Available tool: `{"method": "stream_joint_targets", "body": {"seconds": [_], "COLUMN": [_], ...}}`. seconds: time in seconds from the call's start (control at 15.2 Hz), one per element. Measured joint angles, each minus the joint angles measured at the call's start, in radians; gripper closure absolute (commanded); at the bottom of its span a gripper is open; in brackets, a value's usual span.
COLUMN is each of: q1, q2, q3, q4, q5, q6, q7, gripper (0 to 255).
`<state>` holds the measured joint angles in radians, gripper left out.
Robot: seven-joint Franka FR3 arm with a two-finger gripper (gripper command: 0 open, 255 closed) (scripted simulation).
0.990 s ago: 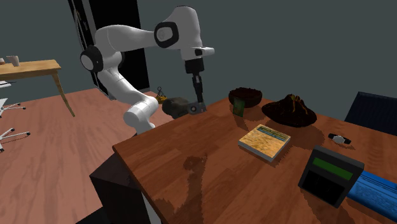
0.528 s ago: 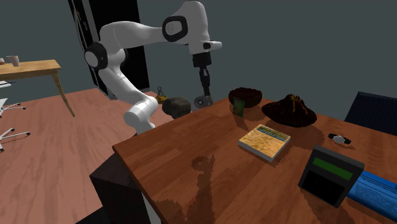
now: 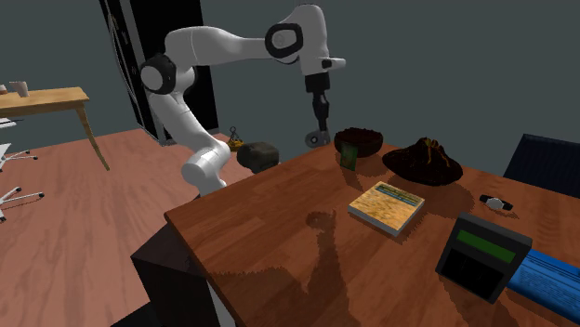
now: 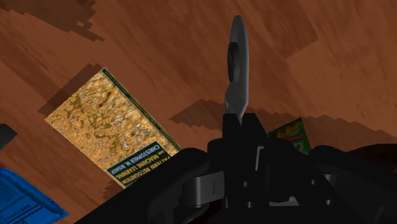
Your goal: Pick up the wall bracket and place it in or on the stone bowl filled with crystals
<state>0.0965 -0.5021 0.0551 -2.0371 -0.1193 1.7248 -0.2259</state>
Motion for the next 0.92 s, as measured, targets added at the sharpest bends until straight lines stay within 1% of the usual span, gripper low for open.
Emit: {"method": "stream_joint_targets", "body": {"seconds": [0.26,0.33,0.46,0.92], "q1": [0.020,0.024,0.031,0.070], "q2": [0.091,0.127,0.169,0.405], "q3": [0.071,0.088,0.113,0.221], "q4": [0.070,0.108,0.148,0.401], "q5": [0.007,0.006,0.002,-0.049], "q6": [0.009,0.004,0.002,-0.043], "q7": [0.090,0.112,0.145,0.296], "gripper": [255,255,255,255]}}
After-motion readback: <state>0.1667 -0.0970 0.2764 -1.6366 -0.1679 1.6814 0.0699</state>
